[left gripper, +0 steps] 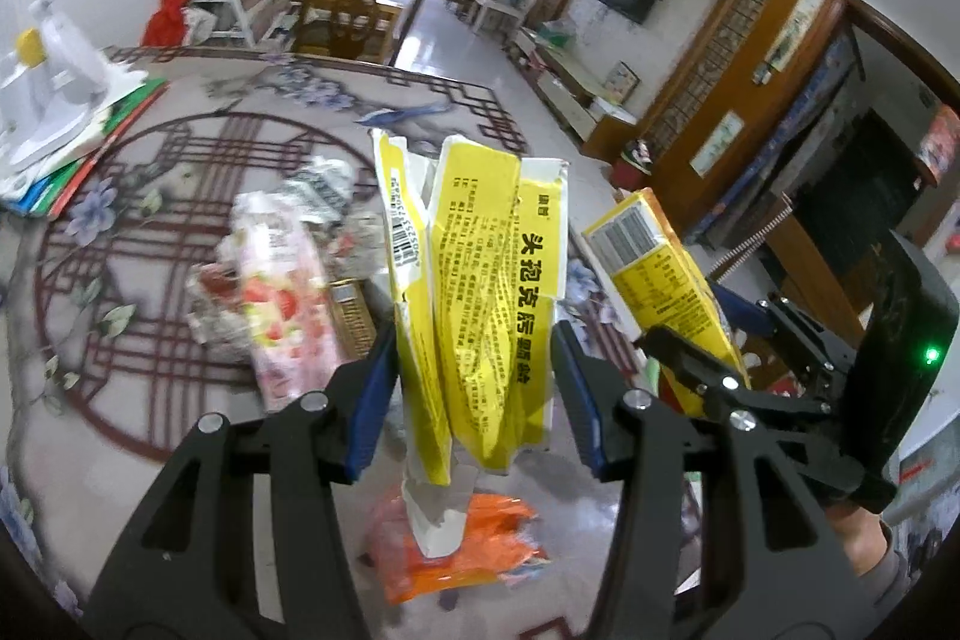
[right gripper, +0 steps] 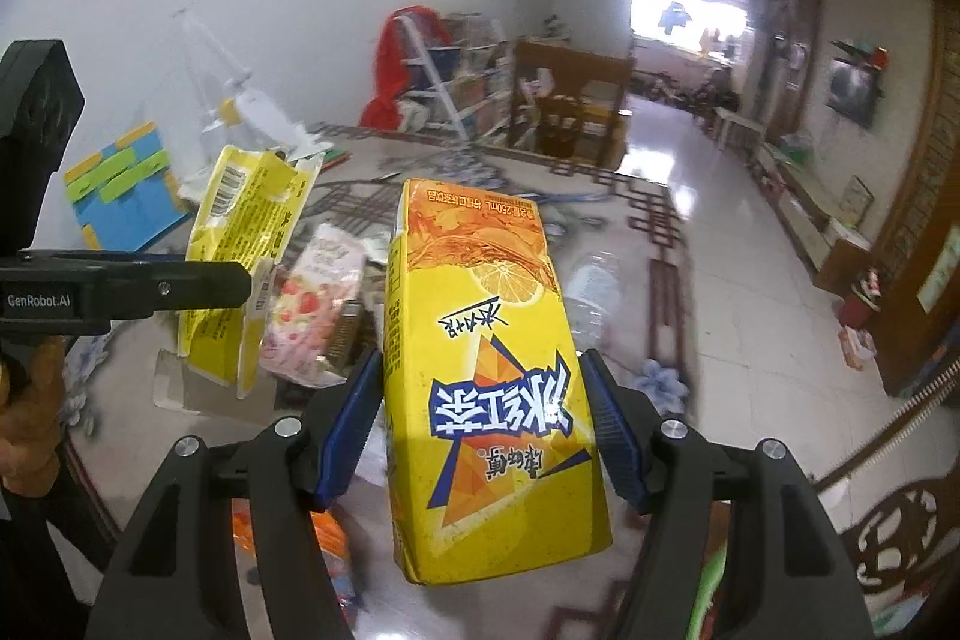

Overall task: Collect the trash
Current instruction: 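Carry both items to the red bucket and release them inside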

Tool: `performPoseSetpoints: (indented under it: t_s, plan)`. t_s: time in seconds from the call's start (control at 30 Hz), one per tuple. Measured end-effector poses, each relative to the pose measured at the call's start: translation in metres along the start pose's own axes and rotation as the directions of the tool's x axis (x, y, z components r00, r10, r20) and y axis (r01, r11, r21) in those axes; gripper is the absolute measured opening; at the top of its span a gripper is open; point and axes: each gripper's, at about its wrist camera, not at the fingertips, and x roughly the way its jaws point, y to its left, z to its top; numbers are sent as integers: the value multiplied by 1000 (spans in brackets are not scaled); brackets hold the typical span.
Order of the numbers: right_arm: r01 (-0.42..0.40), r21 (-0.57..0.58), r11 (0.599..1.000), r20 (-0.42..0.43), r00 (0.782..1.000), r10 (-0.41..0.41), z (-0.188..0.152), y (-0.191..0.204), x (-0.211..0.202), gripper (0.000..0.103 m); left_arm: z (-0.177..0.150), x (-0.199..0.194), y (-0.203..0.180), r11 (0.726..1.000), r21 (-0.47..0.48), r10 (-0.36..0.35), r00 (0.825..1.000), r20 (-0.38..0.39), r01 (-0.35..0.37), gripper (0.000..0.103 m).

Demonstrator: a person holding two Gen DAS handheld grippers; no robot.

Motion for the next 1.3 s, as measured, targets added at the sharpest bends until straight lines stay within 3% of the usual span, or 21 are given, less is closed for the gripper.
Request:
performPoseSetpoints:
  t_s: [0.33, 0.47, 0.63, 0.83, 1.13, 1.3]
  plan:
    - [198, 166, 966, -14, 980, -199, -36, -83, -42, 63, 5, 54, -91, 982, 139, -118, 989, -87, 129, 49]
    - [285, 273, 919, -53, 958, -282, -61, -130, -63, 63, 2, 77, -139, 960, 199, -175, 976, -129, 199, 49]
    - [374, 369, 851, -107, 926, -361, -92, -182, -87, 63, -5, 109, -197, 926, 233, -252, 946, -202, 296, 49]
    - [434, 449, 781, -161, 899, -407, -126, -224, -108, 63, -13, 141, -252, 899, 256, -290, 920, -264, 356, 49]
    - [482, 502, 718, -237, 875, -422, -164, -250, -131, 63, -28, 182, -297, 870, 276, -302, 883, -358, 409, 50]
    - [489, 526, 696, -269, 872, -409, -177, -264, -132, 63, -34, 210, -306, 858, 219, -344, 837, -426, 464, 50]
